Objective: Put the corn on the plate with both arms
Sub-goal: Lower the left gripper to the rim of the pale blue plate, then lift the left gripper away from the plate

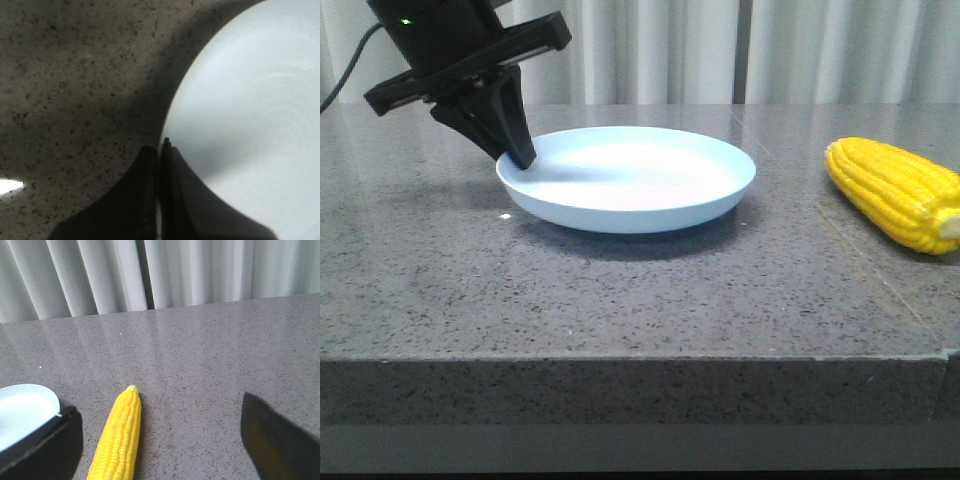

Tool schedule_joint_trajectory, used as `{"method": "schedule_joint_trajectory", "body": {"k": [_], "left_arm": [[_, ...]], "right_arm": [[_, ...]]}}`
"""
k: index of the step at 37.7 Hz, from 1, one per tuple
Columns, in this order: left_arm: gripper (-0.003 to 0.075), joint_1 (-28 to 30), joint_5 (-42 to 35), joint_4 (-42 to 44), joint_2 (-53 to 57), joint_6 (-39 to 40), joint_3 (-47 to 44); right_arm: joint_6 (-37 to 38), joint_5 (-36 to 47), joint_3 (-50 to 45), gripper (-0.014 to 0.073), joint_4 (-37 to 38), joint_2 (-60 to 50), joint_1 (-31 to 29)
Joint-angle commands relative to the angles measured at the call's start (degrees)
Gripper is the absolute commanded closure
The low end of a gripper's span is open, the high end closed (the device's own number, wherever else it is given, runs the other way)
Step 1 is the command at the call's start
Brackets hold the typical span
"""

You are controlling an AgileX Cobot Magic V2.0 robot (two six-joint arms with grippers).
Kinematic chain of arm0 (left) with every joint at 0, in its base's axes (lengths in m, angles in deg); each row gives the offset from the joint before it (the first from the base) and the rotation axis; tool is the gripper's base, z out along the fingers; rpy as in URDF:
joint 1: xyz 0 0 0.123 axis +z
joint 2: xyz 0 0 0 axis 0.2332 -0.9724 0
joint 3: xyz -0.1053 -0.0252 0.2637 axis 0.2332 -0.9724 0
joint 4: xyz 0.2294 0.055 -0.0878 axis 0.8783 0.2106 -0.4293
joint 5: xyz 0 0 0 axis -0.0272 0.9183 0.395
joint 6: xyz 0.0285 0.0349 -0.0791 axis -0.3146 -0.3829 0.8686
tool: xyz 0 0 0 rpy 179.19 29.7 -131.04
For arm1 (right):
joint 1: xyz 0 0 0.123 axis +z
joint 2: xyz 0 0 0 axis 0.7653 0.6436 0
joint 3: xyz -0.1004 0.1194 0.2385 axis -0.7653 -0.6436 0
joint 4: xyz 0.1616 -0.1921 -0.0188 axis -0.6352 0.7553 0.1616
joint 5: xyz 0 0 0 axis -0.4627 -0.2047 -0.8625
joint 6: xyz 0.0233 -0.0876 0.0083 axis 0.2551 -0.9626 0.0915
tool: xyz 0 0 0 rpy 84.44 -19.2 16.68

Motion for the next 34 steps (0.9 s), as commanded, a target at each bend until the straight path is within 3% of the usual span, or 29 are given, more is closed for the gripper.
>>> {"method": "schedule_joint_trajectory", "body": {"k": [1,8,12,22,28,34], "left_arm": [[0.0699,-0.31,-1.84,-1.4,2.91,0.1,1.76],[0.0493,-0.2,-1.77,-0.8,2.91,0.1,1.76],[0.0447,-0.2,-1.4,1.87,3.3,0.1,2.6],[0.0482,-0.2,0.87,14.91,9.87,4.18,4.7],[0.0579,0.08,3.92,27.49,14.23,10.15,4.13],[0.0699,3.33,3.77,28.81,18.64,10.8,0.15]], "right_arm": [[-0.47,4.95,2.03,-0.0068,0.13,0.78,-0.44],[-0.47,4.95,2.03,-0.0068,0.13,0.78,-0.44],[-0.47,4.95,2.03,-0.0068,0.13,0.78,-0.44],[-0.47,4.95,2.03,-0.0068,0.13,0.78,-0.44],[-0.47,4.95,2.03,-0.0068,0.13,0.78,-0.44],[-0.47,4.95,2.03,-0.0068,0.13,0.78,-0.44]]}}
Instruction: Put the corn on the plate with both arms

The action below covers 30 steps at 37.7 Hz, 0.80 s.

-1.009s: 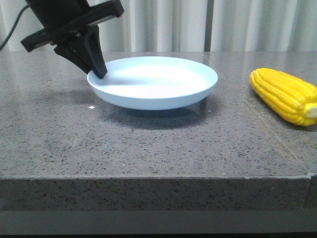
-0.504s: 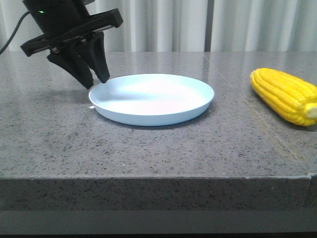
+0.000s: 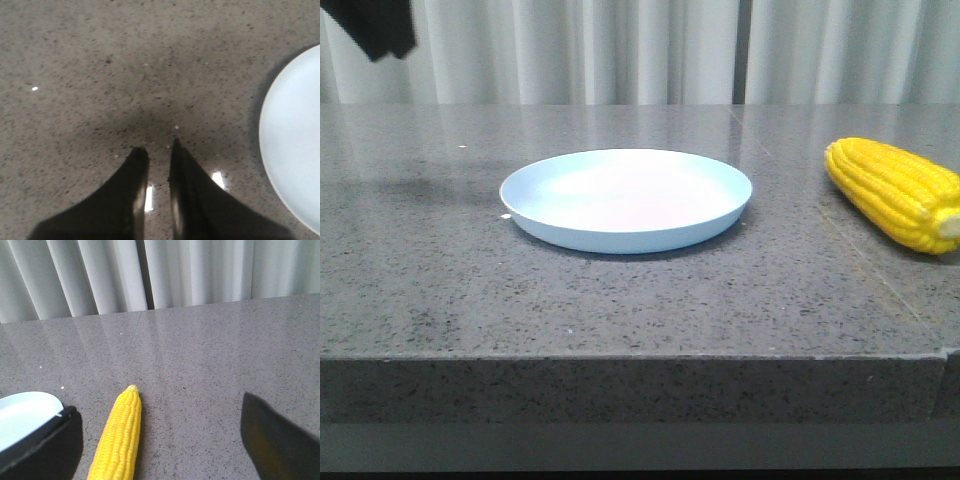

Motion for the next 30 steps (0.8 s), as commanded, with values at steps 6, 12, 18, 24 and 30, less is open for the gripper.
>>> {"method": "schedule_joint_trajectory", "body": {"k": [6,12,18,24,30], "left_arm": [[0.0741,5.89,-5.22,1.43,10.27,1.29,-7.96],[0.0741,6.12,-13.96,-0.46,17.1,1.38,-16.7],[0.0741,6.12,-24.84,-1.06,26.84,1.38,-28.53],[0.0741,6.12,-35.31,-0.23,39.69,1.03,-40.34],[0.0741,6.12,-42.76,0.56,52.35,1.03,-49.72]], "right_arm": [[-0.47,4.95,2.03,-0.0068,0.13,0.78,-0.44],[-0.47,4.95,2.03,-0.0068,0.13,0.78,-0.44],[-0.47,4.95,2.03,-0.0068,0.13,0.78,-0.44],[-0.47,4.95,2.03,-0.0068,0.13,0.78,-0.44],[-0.47,4.95,2.03,-0.0068,0.13,0.78,-0.44]]}}
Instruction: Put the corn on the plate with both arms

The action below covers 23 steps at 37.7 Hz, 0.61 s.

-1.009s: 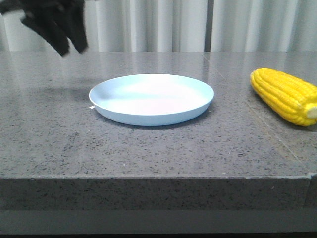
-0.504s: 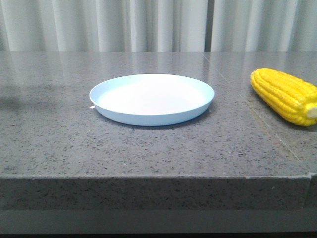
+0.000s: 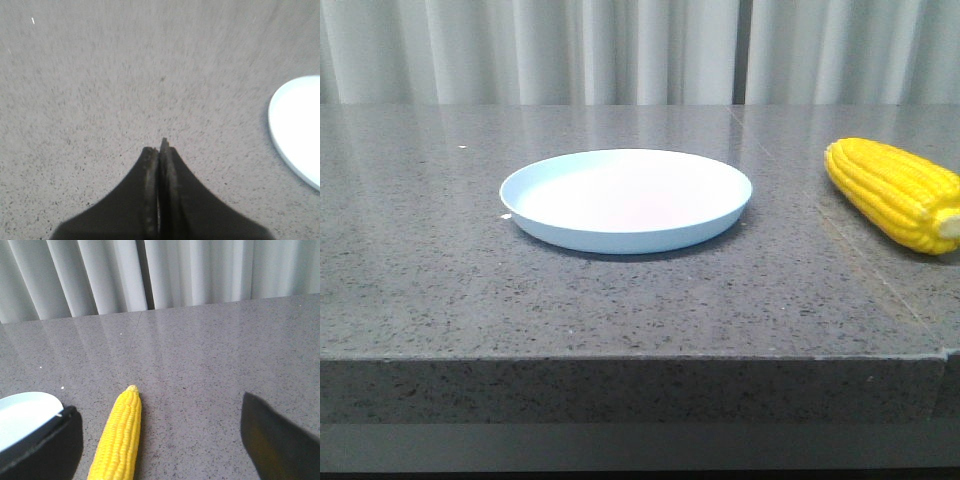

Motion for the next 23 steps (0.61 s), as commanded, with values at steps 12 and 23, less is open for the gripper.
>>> {"method": "schedule_joint_trajectory", "body": {"k": [12,23], "left_arm": [[0.0741,-0.12,-9.32,4.1,29.82,0.2,-12.46],[0.0741,-0.12,-9.29,4.1,40.03,0.2,-16.6]], "right_arm": [[-0.47,4.95,2.03,-0.0068,0.13,0.78,-0.44],[-0.47,5.02,2.03,-0.0068,0.13,0.78,-0.44]]}}
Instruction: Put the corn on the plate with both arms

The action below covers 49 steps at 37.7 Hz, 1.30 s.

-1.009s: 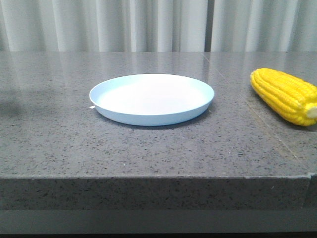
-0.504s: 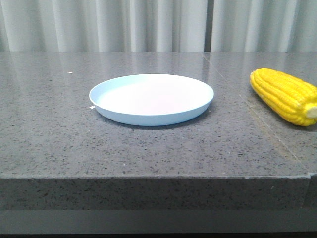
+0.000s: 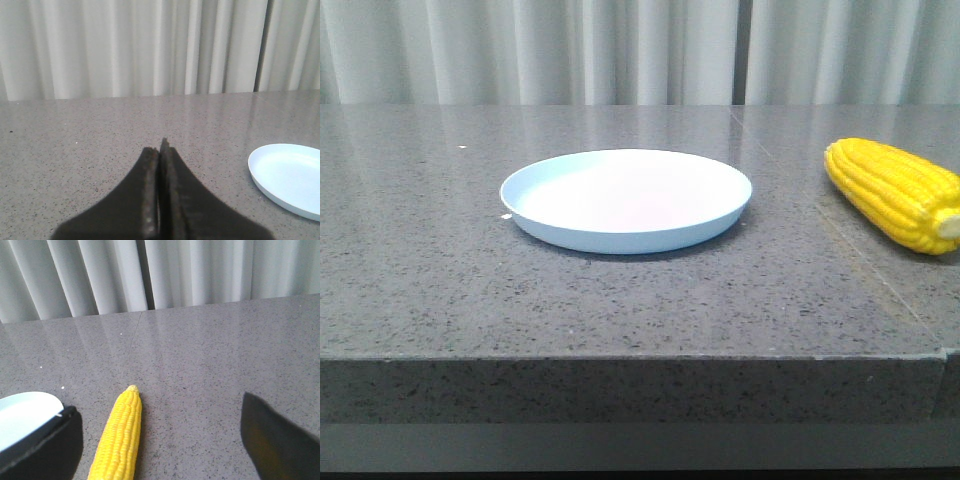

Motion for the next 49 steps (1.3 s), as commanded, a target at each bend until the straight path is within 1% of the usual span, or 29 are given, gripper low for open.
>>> {"method": "schedule_joint_trajectory", "body": {"k": [1,12,16,22,29,34,38,40,49], "left_arm": [[0.0741,-0.12,-4.67,0.36,0.15,0.2,1.15],[0.0741,-0.12,-4.67,0.36,0.23,0.2,1.15],[0.0741,-0.12,-4.67,0.36,0.23,0.2,1.15],[0.0741,-0.01,-4.67,0.36,0.23,0.2,1.15],[0.0741,-0.01,-4.67,0.36,0.23,0.2,1.15],[0.0741,-0.01,-4.67,0.36,0.23,0.2,1.15],[0.0741,-0.01,-4.67,0.36,0.23,0.2,1.15],[0.0741,-0.01,-4.67,0.36,0.23,0.2,1.15],[0.0741,-0.01,-4.67,0.36,0.23,0.2,0.76]], "right_arm": [[-0.47,5.02,2.03,-0.0068,0.13,0.78,-0.44],[-0.47,4.43,2.09,-0.0068,-0.01,0.84,-0.44],[-0.47,1.92,3.92,-0.0068,-0.01,2.94,-0.44],[-0.47,-5.95,11.96,-0.0068,-0.01,13.64,-0.44],[-0.47,-11.03,19.81,-0.0068,-0.24,25.66,-0.18],[-0.47,-12.29,23.25,-0.0068,-1.76,33.04,2.18],[-0.41,-16.8,26.86,-0.0068,-4.2,40.66,5.47],[-0.13,-18.83,28.72,-0.0068,-5.34,44.91,6.17],[0.09,-18.92,30.95,-0.0068,-7.54,57.53,6.83]]}}
